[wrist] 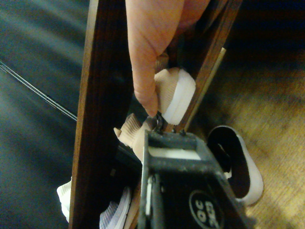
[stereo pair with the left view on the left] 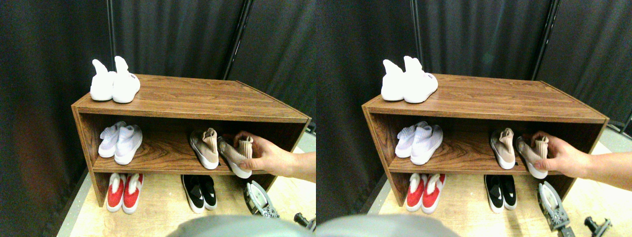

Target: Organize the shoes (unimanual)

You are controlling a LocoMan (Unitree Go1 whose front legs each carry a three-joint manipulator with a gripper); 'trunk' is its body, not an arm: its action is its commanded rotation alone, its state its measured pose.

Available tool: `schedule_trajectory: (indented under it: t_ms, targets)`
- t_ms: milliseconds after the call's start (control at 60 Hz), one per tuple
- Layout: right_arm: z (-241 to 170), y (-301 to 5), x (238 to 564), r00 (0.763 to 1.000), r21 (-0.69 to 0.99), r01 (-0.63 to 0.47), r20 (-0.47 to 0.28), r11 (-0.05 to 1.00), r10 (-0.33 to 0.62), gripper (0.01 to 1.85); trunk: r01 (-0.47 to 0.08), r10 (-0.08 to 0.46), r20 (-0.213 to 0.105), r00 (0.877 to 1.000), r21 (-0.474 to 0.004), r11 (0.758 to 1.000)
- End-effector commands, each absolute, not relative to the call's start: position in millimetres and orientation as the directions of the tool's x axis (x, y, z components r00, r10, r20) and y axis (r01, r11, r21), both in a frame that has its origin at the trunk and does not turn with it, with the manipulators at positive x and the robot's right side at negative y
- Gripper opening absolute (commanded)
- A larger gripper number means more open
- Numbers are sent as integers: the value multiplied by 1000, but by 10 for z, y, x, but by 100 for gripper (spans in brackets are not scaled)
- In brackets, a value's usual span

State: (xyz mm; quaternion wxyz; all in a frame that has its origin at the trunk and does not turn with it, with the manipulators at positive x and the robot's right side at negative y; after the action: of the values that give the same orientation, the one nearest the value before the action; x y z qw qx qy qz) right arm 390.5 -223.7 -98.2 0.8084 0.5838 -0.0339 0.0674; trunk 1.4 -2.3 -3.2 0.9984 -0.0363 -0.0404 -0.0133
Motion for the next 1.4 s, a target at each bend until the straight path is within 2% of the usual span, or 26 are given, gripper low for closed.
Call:
schedule_trajectory:
  t_ms: [17,117,517,1017,1400]
  targets:
    - [-905,-2204,3871,982,933,-190,175,304,76,6,30,-23,84,996,-83,996]
    - [-901,-2199,3816,981,944,-192,175,268,85,6,33,-26,85,996,-82,996]
    - [-832,-2184,3549,980,936,-200,189,290,65,6,52,-45,85,995,-76,996]
    - [-771,-2179,3503,977,925,-214,200,315,77,6,54,-49,74,996,-73,996]
    - [-751,-2218,3539,976,924,-215,211,318,48,6,56,-51,71,996,-68,996]
